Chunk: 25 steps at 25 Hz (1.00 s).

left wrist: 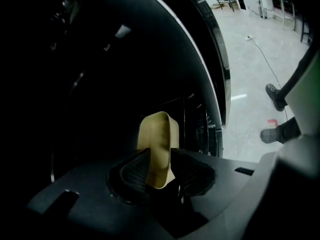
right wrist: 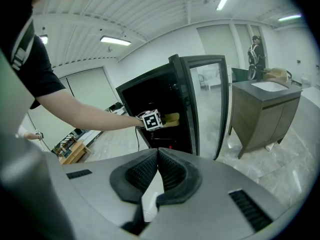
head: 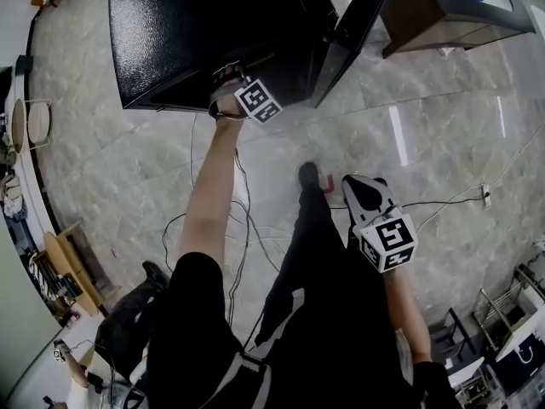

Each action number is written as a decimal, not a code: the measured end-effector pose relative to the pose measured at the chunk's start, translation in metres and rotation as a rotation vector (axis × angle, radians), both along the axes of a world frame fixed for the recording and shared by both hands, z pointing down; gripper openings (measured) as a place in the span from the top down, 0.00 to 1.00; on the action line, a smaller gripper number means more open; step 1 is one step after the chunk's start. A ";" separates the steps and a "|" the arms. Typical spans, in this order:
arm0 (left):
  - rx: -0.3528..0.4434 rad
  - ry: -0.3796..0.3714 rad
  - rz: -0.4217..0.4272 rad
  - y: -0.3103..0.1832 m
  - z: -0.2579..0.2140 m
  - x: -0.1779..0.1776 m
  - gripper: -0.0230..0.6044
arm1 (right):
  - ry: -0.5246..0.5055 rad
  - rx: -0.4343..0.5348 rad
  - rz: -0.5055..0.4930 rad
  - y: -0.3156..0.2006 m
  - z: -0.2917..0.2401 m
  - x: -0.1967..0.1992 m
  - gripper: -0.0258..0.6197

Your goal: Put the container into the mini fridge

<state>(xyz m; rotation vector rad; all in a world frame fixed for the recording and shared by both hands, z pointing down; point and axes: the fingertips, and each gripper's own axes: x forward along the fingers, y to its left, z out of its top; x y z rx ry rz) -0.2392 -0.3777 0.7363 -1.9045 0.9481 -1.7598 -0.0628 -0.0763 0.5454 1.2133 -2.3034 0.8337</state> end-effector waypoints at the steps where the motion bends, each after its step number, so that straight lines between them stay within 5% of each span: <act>1: 0.009 0.010 0.001 0.002 -0.006 0.001 0.76 | -0.003 0.007 0.001 -0.001 -0.001 0.000 0.93; 17: 0.058 0.090 0.030 0.057 -0.071 0.029 0.83 | -0.038 0.111 0.082 0.006 -0.035 0.019 0.93; 25: 0.142 0.124 -0.034 0.075 -0.120 0.032 0.89 | -0.049 0.185 0.034 -0.002 -0.054 0.030 0.93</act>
